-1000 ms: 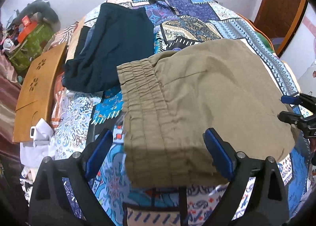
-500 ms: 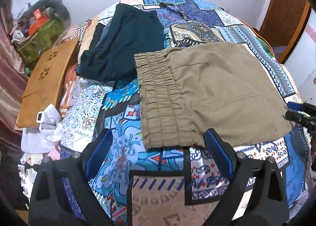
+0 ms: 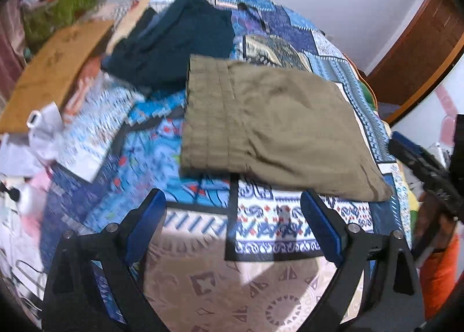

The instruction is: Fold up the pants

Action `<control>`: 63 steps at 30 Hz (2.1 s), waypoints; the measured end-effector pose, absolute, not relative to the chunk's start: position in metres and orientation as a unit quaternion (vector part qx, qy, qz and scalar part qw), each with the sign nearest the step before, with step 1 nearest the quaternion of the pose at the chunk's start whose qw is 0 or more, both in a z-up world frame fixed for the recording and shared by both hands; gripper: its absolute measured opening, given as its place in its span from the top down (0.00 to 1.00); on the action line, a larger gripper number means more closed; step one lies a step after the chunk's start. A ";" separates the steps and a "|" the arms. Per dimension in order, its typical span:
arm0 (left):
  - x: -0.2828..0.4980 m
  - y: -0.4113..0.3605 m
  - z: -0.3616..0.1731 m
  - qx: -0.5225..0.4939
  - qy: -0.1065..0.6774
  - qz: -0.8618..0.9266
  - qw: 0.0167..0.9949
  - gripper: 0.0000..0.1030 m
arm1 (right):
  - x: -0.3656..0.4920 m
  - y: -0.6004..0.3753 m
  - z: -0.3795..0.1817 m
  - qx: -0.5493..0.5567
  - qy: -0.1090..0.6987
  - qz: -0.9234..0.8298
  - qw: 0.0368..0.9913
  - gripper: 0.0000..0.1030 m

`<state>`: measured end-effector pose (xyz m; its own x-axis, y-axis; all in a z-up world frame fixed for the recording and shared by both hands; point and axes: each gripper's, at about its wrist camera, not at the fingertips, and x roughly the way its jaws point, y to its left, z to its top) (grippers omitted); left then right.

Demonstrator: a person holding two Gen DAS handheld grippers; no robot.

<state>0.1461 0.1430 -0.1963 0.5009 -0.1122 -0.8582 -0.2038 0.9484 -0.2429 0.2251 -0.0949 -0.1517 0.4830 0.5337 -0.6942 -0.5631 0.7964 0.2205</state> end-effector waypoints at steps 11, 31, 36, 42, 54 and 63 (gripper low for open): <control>0.161 0.144 -0.217 -0.247 0.513 -0.037 0.822 0.08 | 0.225 -0.080 -0.194 -0.050 0.446 0.323 0.833 0.25; 0.207 0.166 -0.223 -0.266 0.488 0.016 0.831 0.60 | 0.226 -0.087 -0.200 -0.017 0.456 0.333 0.825 0.25; 0.189 0.157 -0.195 -0.177 0.457 0.076 0.868 0.64 | 0.223 -0.102 -0.198 -0.004 0.458 0.321 0.829 0.25; 0.166 0.148 -0.160 -0.046 0.404 0.163 0.899 0.65 | 0.216 -0.125 -0.201 -0.006 0.463 0.301 0.834 0.25; 0.176 0.084 -0.115 0.089 0.327 0.159 0.927 0.67 | 0.208 -0.132 -0.203 0.007 0.461 0.300 0.835 0.25; 0.209 0.059 -0.090 -0.001 0.344 0.020 0.939 0.71 | 0.209 -0.140 -0.207 0.026 0.465 0.302 0.832 0.25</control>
